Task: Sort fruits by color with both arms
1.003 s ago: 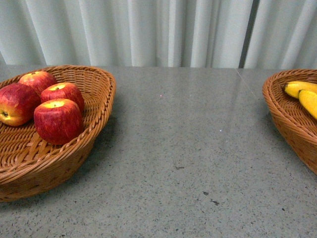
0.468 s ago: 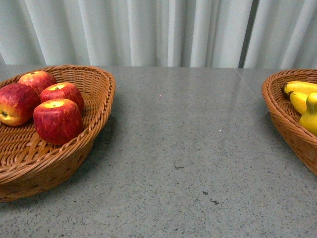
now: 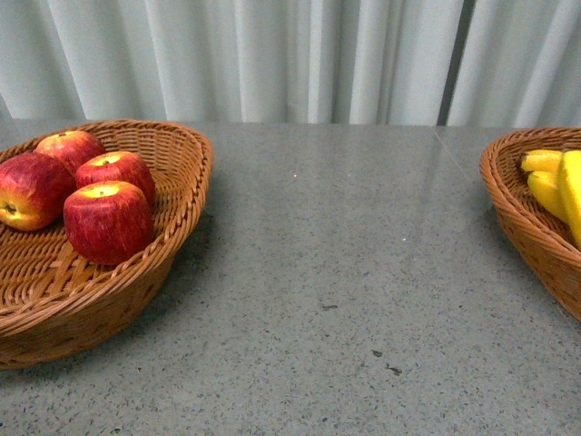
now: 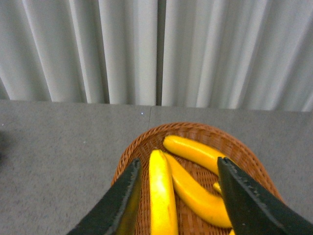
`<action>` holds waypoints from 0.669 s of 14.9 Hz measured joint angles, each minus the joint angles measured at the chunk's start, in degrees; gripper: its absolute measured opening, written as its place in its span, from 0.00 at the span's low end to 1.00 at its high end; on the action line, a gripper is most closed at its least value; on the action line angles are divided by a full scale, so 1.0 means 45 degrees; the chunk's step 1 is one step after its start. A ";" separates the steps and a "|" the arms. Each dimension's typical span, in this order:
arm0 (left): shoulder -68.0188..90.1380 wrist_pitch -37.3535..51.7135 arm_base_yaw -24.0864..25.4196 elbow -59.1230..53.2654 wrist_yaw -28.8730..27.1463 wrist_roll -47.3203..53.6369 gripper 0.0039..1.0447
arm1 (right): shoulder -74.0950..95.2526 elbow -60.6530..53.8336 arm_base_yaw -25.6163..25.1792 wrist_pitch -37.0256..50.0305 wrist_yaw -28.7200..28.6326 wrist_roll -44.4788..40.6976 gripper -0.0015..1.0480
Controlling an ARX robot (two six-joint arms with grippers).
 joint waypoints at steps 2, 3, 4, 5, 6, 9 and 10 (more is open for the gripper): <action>0.0000 0.0000 0.0000 0.0000 0.0005 0.0000 0.94 | -0.2720 -0.1870 -0.0058 -0.1292 -0.0078 0.0277 0.30; 0.0000 0.0000 0.0000 0.0000 0.0000 0.0000 0.94 | -0.4192 -0.2642 -0.1059 -0.1637 -0.1205 0.0296 0.17; 0.0000 0.0000 0.0000 0.0000 -0.0029 0.0000 0.94 | -0.4979 -0.3021 -0.1545 -0.1389 -0.1214 0.0350 0.05; 0.0000 0.0000 -0.0005 0.0000 0.0010 0.0000 0.94 | -0.5202 -0.3288 -0.1481 -0.1258 -0.1418 0.0369 0.02; 0.0000 0.0000 -0.0005 0.0000 -0.0015 0.0000 0.94 | -0.5333 -0.3696 -0.1428 -0.1287 -0.1413 0.0379 0.02; 0.0000 0.0000 -0.0005 0.0000 -0.0010 0.0000 0.94 | -0.7184 -0.4483 -0.1423 -0.2419 -0.1413 0.0379 0.02; 0.0000 0.0000 -0.0005 0.0000 0.0005 0.0000 0.94 | -0.7339 -0.4527 -0.1423 -0.2263 -0.1409 0.0379 0.02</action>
